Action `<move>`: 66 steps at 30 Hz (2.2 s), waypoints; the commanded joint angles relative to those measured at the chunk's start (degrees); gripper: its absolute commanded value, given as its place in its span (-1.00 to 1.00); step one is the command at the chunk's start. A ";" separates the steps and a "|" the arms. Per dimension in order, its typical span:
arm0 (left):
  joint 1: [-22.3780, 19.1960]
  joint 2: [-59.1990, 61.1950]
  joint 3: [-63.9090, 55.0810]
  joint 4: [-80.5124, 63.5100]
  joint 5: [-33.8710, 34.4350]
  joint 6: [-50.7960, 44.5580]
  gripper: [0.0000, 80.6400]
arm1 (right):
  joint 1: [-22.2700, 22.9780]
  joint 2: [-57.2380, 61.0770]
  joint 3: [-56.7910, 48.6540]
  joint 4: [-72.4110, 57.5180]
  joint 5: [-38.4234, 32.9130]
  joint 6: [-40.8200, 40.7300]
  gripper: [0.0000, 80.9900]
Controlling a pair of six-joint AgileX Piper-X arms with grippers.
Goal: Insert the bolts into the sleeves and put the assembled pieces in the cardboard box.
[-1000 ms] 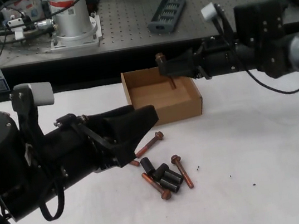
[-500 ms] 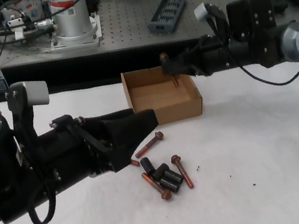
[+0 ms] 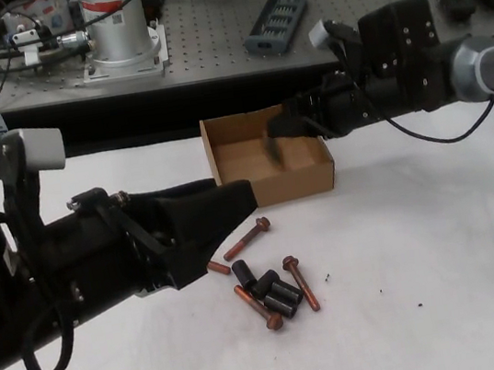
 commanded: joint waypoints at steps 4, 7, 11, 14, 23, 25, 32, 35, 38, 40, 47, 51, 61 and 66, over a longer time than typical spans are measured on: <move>0.07 -0.64 -0.20 -0.17 0.60 0.56 -0.09 | -0.12 -1.06 -1.80 5.67 2.47 0.37 -0.22; 0.07 -0.64 -0.20 -0.17 0.60 0.56 -0.09 | -0.12 -3.39 -1.79 7.60 0.76 0.07 -0.22; 0.36 -0.62 -0.55 4.64 0.03 5.08 -0.09 | -0.12 -9.34 -1.68 17.55 1.80 -6.59 -0.23; 0.36 -0.62 -1.59 13.30 -0.09 8.74 -0.09 | 0.29 -13.40 -1.68 26.27 5.95 -14.01 -0.23; 0.36 -1.90 -5.44 18.57 -9.18 12.10 -0.09 | 3.07 -18.55 -1.68 43.46 5.87 -17.93 -0.23; 0.36 -3.87 -5.85 18.57 -12.96 12.64 -0.09 | 4.26 -18.84 -1.68 44.59 5.38 -17.77 -0.23; 3.22 -13.11 -5.83 23.44 -26.01 19.82 -0.09 | 9.90 -19.98 -1.68 41.33 5.27 -17.43 -0.23; 5.59 -17.43 -5.83 29.87 -26.01 19.82 -0.09 | 11.49 -19.94 -1.68 39.75 5.27 -14.01 -0.23; 8.31 -20.73 -5.83 36.14 -26.01 19.82 -0.09 | 13.25 -19.94 -1.68 42.28 5.49 -16.60 -0.23; 10.06 -22.28 -5.83 38.74 -26.01 19.82 -0.09 | 14.79 -19.94 -1.68 44.13 8.44 -21.42 -0.23; 13.35 -23.81 -5.83 40.54 -23.01 19.82 -0.09 | 20.06 -19.34 -1.68 42.17 17.23 -28.14 -0.23; 13.32 -23.81 -5.83 43.20 -25.00 19.82 -0.09 | 20.43 -17.08 -1.68 38.86 17.23 -28.14 -0.23; 17.52 -23.81 -4.85 44.28 -24.05 22.61 -0.09 | 20.43 -10.80 -1.68 37.24 17.38 -28.45 -0.23; 22.09 -23.81 -4.85 44.05 -19.03 24.64 -0.09 | 20.43 -7.95 -3.90 37.90 19.20 -31.80 -0.42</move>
